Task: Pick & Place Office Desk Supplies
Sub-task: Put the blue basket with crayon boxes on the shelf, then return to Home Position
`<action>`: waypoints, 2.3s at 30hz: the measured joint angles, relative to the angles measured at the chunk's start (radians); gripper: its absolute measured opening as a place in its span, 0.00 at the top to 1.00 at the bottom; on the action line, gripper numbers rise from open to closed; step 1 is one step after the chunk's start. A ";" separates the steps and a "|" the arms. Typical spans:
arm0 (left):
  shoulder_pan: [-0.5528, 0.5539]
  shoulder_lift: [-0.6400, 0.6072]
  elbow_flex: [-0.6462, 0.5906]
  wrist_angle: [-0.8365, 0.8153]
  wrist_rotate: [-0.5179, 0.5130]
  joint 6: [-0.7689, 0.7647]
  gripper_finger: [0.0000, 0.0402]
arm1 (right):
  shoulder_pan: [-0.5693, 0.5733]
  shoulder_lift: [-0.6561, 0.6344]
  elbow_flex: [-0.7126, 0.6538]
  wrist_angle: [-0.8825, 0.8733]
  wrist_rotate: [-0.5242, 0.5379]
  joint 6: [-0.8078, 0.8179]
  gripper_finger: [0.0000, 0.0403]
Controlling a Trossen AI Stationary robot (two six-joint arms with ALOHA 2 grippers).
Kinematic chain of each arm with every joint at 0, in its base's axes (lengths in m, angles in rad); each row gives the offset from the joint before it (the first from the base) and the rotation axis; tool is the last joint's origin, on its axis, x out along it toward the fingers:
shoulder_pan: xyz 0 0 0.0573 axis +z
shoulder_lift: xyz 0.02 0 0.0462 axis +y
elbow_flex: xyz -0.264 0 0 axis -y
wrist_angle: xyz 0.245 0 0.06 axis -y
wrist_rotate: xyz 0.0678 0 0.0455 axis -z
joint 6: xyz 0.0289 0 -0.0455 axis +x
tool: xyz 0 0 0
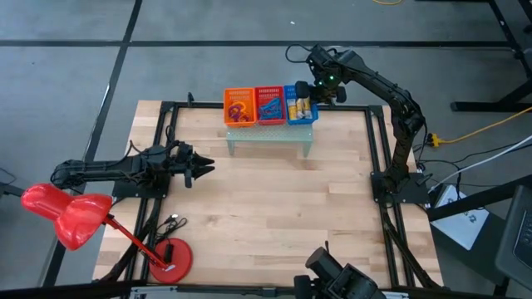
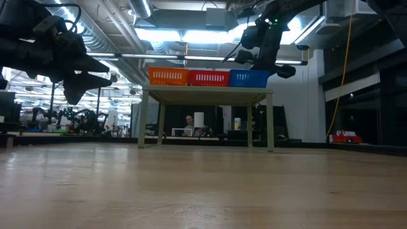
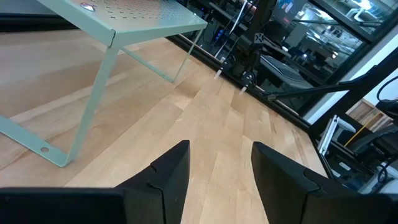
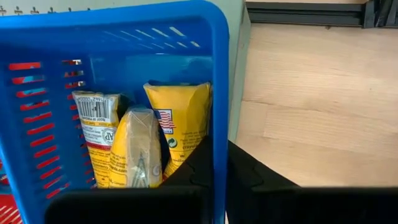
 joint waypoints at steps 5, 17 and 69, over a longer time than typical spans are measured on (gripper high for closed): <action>0.000 0.000 0.000 0.000 0.000 0.000 0.58 | 0.001 0.000 0.000 -0.001 0.000 0.005 0.92; 0.000 0.000 0.000 0.000 0.000 0.000 0.58 | 0.007 -0.001 0.001 -0.001 -0.008 -0.004 0.68; 0.000 0.006 0.000 -0.001 0.001 0.000 0.58 | 0.556 -0.595 0.355 -0.205 0.439 -0.325 0.56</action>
